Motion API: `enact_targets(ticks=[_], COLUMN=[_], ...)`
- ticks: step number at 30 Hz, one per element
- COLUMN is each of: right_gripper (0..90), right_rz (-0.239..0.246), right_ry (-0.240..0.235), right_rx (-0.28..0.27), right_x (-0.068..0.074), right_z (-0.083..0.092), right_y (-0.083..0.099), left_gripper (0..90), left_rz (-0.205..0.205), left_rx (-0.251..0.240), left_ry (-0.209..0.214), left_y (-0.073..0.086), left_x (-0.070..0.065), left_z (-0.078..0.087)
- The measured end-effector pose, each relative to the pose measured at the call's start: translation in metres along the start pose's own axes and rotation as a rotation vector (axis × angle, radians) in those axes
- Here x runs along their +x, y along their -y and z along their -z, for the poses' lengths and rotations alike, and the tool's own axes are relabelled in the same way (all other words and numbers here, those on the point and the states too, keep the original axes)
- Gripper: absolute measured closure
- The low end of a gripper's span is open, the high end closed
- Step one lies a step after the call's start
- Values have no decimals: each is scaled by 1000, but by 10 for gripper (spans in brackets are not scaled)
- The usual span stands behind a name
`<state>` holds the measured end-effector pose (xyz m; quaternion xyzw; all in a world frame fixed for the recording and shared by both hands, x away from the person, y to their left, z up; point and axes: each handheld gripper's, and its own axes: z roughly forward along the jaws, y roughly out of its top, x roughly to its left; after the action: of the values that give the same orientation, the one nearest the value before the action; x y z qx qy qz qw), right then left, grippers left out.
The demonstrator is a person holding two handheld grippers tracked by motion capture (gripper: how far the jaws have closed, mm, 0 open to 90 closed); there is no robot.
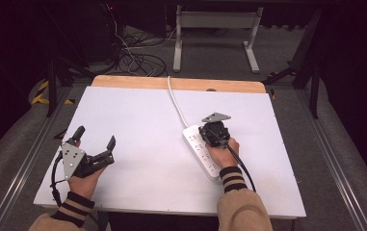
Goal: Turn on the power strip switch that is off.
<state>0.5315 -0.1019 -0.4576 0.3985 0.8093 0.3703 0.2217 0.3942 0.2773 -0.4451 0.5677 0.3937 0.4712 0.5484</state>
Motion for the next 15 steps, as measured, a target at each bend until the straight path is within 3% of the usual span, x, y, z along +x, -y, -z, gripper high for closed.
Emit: enact_targets(ticks=[1,4,6,7,10,15], right_gripper=[900,900,900,900,900,900], right_rz=[35,15,-59,-74,-11,18], right_ry=[25,29,-69,-90,-20,-30], right_rx=[34,64,71,67,76,85], right_x=[4,5,1,2,11,9], right_z=[-3,-5,-5,-6,-6,-5], right_y=[-1,-4,-4,-4,-6,-7], left_gripper=[20,20,20,20,20,22], left_rz=[2,3,12,9,5,21], left_rx=[-1,-1,-7,-6,-7,-10], left_ry=[-1,-1,-3,-4,-5,-9], left_y=[0,-1,-1,-2,-2,-2], left_x=[0,0,1,1,1,3], left_z=[0,1,1,1,2,2])
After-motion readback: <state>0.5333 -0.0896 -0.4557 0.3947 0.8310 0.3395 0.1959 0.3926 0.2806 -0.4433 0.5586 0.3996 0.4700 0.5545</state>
